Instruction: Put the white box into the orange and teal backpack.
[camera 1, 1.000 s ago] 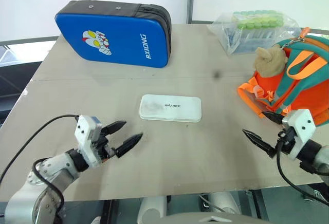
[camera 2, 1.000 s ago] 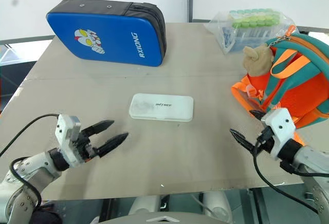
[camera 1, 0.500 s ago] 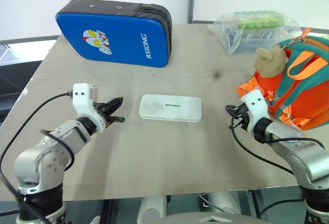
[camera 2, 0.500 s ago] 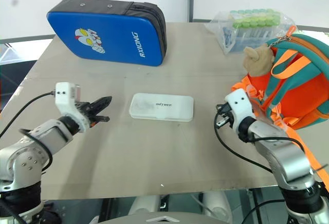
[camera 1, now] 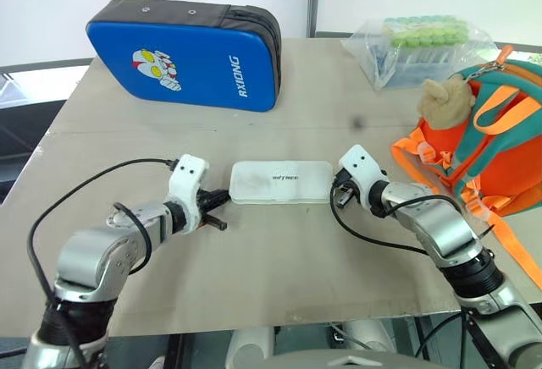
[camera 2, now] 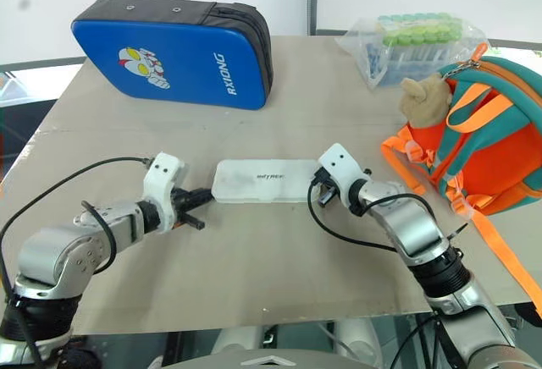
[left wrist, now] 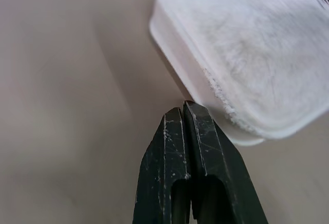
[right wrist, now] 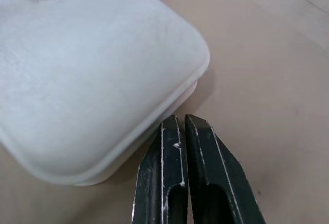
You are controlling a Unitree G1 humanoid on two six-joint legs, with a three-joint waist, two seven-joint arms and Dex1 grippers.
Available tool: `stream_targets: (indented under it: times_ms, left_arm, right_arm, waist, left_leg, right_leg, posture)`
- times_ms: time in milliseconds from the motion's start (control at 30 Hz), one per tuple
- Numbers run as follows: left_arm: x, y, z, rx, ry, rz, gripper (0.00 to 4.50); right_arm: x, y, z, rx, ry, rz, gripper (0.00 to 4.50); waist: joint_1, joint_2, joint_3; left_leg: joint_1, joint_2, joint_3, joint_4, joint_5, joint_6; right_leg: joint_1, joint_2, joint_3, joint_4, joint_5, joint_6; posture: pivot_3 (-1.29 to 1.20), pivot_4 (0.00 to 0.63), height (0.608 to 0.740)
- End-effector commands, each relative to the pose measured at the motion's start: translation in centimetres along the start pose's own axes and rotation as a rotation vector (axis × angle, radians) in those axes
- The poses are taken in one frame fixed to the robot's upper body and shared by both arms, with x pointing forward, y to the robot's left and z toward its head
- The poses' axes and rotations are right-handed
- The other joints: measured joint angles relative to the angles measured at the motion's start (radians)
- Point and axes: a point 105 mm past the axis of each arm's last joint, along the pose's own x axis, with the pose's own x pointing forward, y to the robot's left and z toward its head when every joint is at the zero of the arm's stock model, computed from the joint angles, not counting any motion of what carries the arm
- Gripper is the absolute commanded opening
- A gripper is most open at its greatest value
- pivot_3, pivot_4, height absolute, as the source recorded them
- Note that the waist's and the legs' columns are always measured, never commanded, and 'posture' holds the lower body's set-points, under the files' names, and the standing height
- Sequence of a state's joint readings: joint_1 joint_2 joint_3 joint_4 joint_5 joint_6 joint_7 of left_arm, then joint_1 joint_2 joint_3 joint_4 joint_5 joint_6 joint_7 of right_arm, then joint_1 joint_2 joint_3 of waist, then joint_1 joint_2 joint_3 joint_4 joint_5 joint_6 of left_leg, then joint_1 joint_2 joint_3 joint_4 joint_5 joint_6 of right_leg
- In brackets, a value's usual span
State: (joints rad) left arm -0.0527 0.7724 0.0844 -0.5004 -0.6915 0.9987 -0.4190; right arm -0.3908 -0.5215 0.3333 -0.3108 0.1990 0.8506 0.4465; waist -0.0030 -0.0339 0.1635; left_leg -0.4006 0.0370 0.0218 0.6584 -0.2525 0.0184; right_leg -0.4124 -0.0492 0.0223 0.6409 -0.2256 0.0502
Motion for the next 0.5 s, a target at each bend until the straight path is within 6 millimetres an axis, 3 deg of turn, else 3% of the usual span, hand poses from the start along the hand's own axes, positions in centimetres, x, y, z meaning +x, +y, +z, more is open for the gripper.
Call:
stream_targets:
  times_ms: [33, 100, 200, 300, 367, 400, 500]
  left_arm:
    - [-0.5, -3.2, -0.5, 0.035, -0.002, -0.117, 0.05]
    - [-0.9, -2.4, -1.2, -0.012, 0.000, -0.069, 0.05]
    - [-1.7, -0.6, -1.3, -0.111, -0.029, -0.023, 0.05]
    - [-3.0, 1.3, -1.8, -0.218, -0.024, -0.012, 0.74]
    - [-4.3, 2.6, -2.5, -0.308, -0.012, -0.009, 1.72]
    - [-4.7, 2.7, -2.5, -0.357, -0.020, -0.032, 1.91]
    - [-5.4, 1.6, -2.1, -0.478, -0.030, -0.165, 3.52]
  right_arm:
    - [-2.9, -1.6, -2.3, -0.042, 0.071, -0.029, 0.00]
    - [-4.0, -2.5, -3.3, -0.048, 0.102, -0.052, 0.00]
    - [-4.1, -2.6, -3.6, -0.071, 0.100, -0.050, 0.00]
    - [-4.0, -2.4, -3.2, -0.120, 0.073, -0.032, 0.00]
    - [-3.9, -2.9, -2.9, -0.164, 0.054, -0.044, 0.00]
    - [-3.9, -3.3, -2.7, -0.165, 0.046, -0.056, 0.00]
    - [-3.5, -3.8, -2.1, -0.164, 0.022, -0.065, 0.00]
  waist:
    - [0.008, 0.000, 0.000]
    - [0.014, -0.001, 0.000]
    - [0.014, -0.001, 0.000]
    - [0.011, -0.001, 0.000]
    - [0.008, -0.001, 0.000]
    - [0.004, 0.000, 0.000]
    - [-0.008, 0.000, 0.000]
  left_leg:
    - [0.000, 0.000, 0.000, 0.000, 0.000, 0.000]
    - [0.000, 0.000, 0.001, 0.000, 0.000, 0.000]
    - [0.001, 0.000, 0.001, 0.000, 0.000, 0.000]
    - [0.003, 0.000, 0.001, 0.002, 0.000, 0.000]
    - [0.003, 0.002, 0.000, 0.003, 0.000, 0.000]
    - [0.003, 0.002, 0.000, 0.003, 0.000, 0.000]
    - [0.003, 0.003, 0.000, 0.003, 0.000, 0.000]
  right_leg:
    - [0.000, -0.001, 0.000, -0.001, -0.001, -0.001]
    - [0.000, -0.002, 0.000, -0.001, -0.001, -0.001]
    - [0.001, 0.001, 0.000, -0.001, -0.001, -0.001]
    - [0.001, 0.004, -0.002, 0.001, -0.001, -0.001]
    - [0.001, 0.008, -0.002, 0.002, -0.001, -0.001]
    - [0.001, 0.008, -0.002, 0.002, -0.001, -0.001]
    - [0.000, 0.008, -0.001, 0.002, 0.000, -0.001]
  posture:
    - [0.00, 0.150, 0.740]
    - [0.00, 0.150, 0.740]
    - [0.00, 0.150, 0.740]
    - [0.00, 0.150, 0.740]
    - [0.00, 0.150, 0.740]
    - [0.00, 0.150, 0.740]
    - [0.00, 0.150, 0.740]
